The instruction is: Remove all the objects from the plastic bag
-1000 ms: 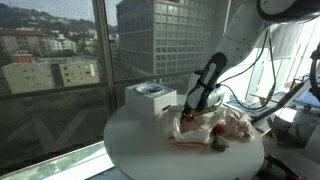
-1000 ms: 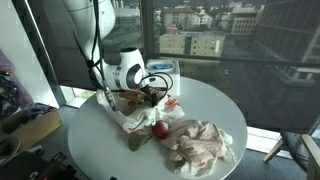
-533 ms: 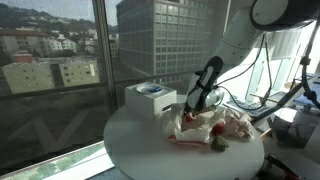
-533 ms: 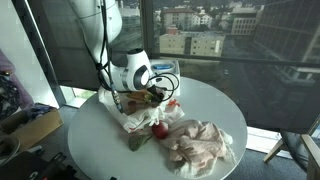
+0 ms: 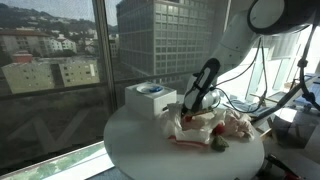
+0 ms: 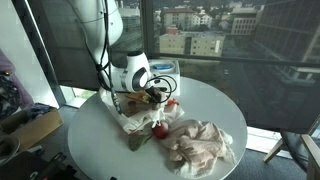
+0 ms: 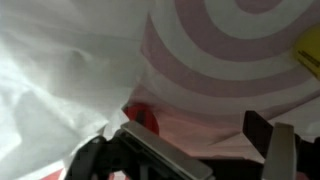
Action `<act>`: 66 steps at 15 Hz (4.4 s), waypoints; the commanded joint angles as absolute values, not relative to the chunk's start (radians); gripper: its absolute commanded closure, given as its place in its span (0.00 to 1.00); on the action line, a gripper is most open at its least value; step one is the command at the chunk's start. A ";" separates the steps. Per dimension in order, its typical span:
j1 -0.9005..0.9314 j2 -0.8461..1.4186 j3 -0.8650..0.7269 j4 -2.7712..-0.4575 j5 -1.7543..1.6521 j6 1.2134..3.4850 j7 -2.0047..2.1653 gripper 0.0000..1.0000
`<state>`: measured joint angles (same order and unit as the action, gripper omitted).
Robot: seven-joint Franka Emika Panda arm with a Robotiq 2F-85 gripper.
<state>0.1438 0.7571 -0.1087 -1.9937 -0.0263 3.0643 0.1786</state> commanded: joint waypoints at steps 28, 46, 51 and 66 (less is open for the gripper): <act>0.145 0.872 -0.168 -1.776 -0.041 2.807 0.210 0.64; 0.217 0.898 -0.224 -1.743 -0.121 2.845 0.213 0.69; 0.272 0.840 -0.256 -1.790 -0.130 2.739 0.252 0.71; 0.263 0.288 -0.139 -2.066 -0.210 2.224 0.539 0.71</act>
